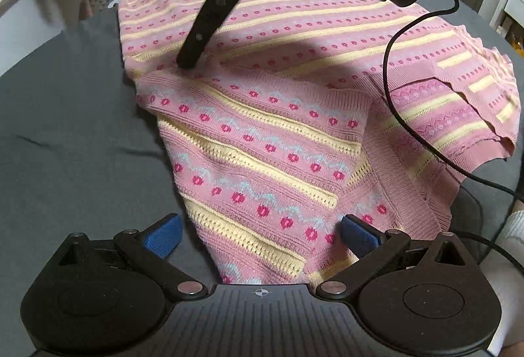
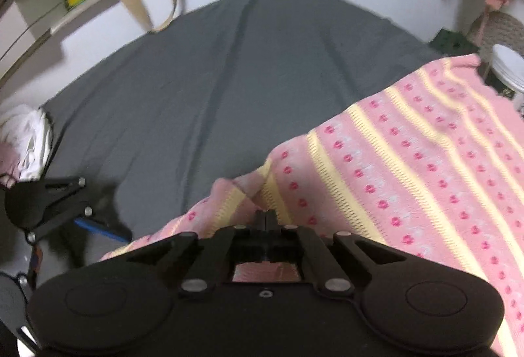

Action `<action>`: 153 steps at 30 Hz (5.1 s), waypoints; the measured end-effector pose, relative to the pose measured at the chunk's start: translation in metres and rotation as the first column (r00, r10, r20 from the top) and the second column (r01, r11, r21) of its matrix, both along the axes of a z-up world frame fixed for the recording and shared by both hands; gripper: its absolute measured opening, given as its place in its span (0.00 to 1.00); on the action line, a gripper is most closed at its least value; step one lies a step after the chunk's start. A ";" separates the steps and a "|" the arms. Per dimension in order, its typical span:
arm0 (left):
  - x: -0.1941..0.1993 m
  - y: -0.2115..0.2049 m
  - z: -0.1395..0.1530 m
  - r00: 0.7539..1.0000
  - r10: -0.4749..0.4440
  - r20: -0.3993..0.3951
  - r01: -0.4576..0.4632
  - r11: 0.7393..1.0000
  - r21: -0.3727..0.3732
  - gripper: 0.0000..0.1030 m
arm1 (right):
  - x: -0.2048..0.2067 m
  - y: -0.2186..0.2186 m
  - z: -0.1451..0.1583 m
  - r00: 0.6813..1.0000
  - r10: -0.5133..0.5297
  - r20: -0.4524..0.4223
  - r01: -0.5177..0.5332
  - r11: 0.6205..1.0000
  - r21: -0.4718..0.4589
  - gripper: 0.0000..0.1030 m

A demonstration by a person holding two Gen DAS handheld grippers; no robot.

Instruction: Fold clothes

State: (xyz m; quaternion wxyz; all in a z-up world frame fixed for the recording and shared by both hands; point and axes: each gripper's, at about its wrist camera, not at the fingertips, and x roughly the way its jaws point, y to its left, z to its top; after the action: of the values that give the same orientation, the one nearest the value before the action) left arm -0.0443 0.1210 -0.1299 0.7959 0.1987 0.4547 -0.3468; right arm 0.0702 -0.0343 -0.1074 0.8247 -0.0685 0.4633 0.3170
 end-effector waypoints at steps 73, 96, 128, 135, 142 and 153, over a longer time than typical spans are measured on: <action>0.004 0.042 0.049 0.884 0.468 -0.011 -0.428 0.798 -0.424 1.00 | -0.363 -0.443 -0.048 -0.121 -0.881 -0.457 0.992 -0.119 -0.034 0.45; 0.027 0.043 0.032 0.850 0.516 -0.106 -0.497 0.721 -0.483 1.00 | -0.183 -0.276 0.014 0.495 -0.840 -0.224 0.868 0.487 0.092 0.06; 0.008 0.017 0.040 0.935 0.346 -0.073 -0.331 0.785 -0.523 1.00 | -0.260 -0.179 0.030 0.896 -0.443 0.026 0.409 0.800 -0.439 0.41; -0.012 0.003 0.053 0.959 0.264 -0.103 -0.269 0.737 -0.619 1.00 | -0.256 -0.134 -0.020 0.951 -0.205 0.231 0.304 0.760 -0.575 0.41; -0.017 -0.077 0.056 0.940 0.219 -0.262 -0.337 0.715 -0.613 1.00 | -0.269 -0.125 -0.052 0.904 -0.096 0.416 0.369 0.667 -0.647 0.38; -0.001 -0.222 0.010 0.882 0.244 -0.404 -0.425 0.781 -0.457 0.99 | -0.278 -0.135 -0.040 0.887 -0.090 0.454 0.348 0.777 -0.525 0.05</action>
State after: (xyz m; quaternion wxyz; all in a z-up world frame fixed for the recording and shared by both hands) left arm -0.0454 -0.1012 -0.1200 0.7829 -0.1750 0.4923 -0.3378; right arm -0.2081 -0.1694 -0.1473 0.8705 -0.3304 0.3630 0.0346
